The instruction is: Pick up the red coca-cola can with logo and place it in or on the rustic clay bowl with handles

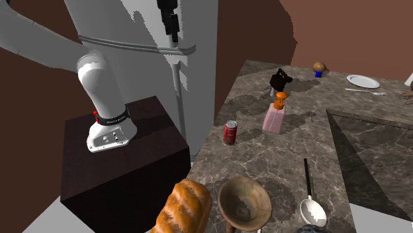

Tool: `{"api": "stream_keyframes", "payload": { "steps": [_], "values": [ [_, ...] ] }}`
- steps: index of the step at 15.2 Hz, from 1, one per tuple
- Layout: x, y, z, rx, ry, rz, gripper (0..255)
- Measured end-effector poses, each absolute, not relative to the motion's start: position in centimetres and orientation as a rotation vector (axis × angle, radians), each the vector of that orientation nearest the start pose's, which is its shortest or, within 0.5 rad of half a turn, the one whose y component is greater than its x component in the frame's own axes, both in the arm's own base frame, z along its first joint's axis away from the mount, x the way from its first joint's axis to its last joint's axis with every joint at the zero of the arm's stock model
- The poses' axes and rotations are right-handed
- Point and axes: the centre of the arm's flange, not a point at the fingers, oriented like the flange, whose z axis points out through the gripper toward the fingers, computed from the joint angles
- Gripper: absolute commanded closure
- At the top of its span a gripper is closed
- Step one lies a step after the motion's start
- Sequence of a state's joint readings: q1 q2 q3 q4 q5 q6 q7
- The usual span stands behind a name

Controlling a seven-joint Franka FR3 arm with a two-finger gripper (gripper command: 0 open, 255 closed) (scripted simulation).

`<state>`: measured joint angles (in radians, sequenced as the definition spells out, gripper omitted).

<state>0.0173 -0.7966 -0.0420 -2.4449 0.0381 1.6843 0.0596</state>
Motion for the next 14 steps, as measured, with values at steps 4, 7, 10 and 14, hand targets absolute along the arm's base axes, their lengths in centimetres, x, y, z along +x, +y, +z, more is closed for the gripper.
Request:
{"api": "stream_keyframes", "payload": {
  "steps": [4, 7, 10, 14],
  "values": [
    [32.2, -2.2, 54.1, -3.075, 0.114, -0.046, 0],
    [33.4, -4.7, 51.3, -3.083, 0.110, -0.039, 0],
    [34.5, -7.4, 48.7, -3.091, 0.105, -0.033, 0],
    [36.3, -10.3, 45.0, -3.101, 0.098, -0.025, 0]
  ]
}}
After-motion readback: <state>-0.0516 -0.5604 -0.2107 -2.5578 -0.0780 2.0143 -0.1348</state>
